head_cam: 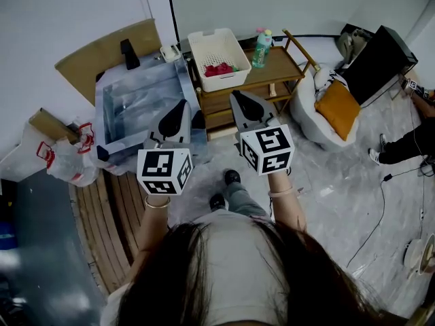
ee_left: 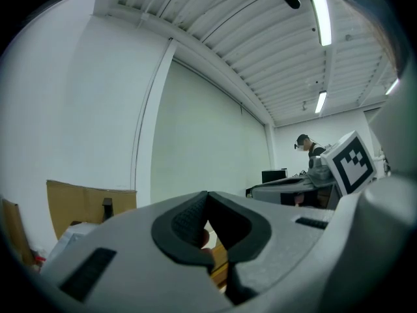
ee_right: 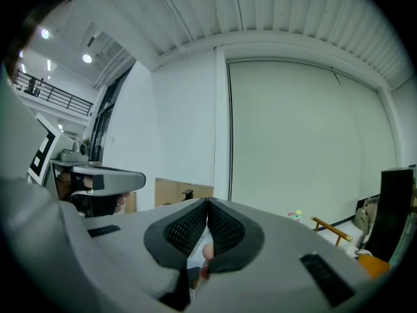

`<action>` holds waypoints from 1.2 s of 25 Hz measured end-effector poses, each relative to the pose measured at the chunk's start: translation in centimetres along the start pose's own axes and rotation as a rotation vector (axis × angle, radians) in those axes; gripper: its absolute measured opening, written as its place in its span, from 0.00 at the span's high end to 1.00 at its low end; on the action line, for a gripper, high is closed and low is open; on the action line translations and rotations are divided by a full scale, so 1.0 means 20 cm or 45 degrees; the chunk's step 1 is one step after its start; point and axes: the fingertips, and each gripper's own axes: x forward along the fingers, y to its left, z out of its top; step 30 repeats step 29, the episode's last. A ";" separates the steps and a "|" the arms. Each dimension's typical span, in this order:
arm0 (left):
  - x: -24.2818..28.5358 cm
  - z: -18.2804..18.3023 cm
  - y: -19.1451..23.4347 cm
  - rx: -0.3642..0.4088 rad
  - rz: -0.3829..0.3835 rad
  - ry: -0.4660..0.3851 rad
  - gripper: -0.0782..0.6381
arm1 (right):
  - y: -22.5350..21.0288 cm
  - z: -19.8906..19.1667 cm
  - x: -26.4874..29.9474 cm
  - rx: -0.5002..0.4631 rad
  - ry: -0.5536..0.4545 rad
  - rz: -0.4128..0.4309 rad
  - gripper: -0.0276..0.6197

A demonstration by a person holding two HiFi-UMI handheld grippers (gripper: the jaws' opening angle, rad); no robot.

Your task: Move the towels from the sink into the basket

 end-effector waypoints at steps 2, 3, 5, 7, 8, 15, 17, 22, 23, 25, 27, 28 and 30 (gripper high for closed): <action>0.00 0.00 0.00 -0.005 -0.002 0.003 0.89 | 0.01 0.00 0.00 -0.006 0.005 0.001 0.92; 0.00 0.00 0.01 -0.006 -0.002 0.004 0.89 | 0.02 0.00 0.00 -0.008 0.007 0.003 0.92; 0.00 0.01 0.01 -0.005 -0.003 0.006 0.89 | 0.02 0.01 0.01 -0.010 0.007 0.004 0.92; 0.01 0.01 0.02 -0.005 -0.001 0.007 0.89 | 0.03 0.01 0.02 -0.011 0.003 0.009 0.92; 0.01 0.00 0.03 -0.006 0.000 0.009 0.89 | 0.03 0.02 0.02 -0.011 0.002 0.011 0.92; 0.07 -0.03 0.05 -0.013 0.009 0.026 0.89 | -0.01 0.02 0.05 0.003 -0.009 0.012 0.92; 0.10 -0.04 0.04 -0.017 0.010 0.032 0.89 | -0.03 0.01 0.06 0.008 -0.006 0.014 0.92; 0.17 -0.06 0.02 -0.024 0.019 0.044 0.89 | -0.08 -0.02 0.08 0.012 0.003 0.037 0.92; 0.18 -0.07 0.02 -0.027 0.024 0.044 0.89 | -0.09 -0.02 0.09 0.010 0.005 0.044 0.92; 0.22 -0.07 0.01 -0.031 0.034 0.046 0.89 | -0.11 -0.03 0.10 0.004 0.010 0.060 0.92; 0.25 -0.08 -0.01 -0.032 0.041 0.052 0.89 | -0.13 -0.05 0.10 -0.002 0.017 0.072 0.92; 0.27 -0.09 -0.02 -0.032 0.044 0.056 0.89 | -0.15 -0.05 0.10 -0.004 0.020 0.078 0.92; 0.29 -0.09 -0.03 -0.032 0.047 0.060 0.89 | -0.16 -0.05 0.10 -0.005 0.022 0.084 0.92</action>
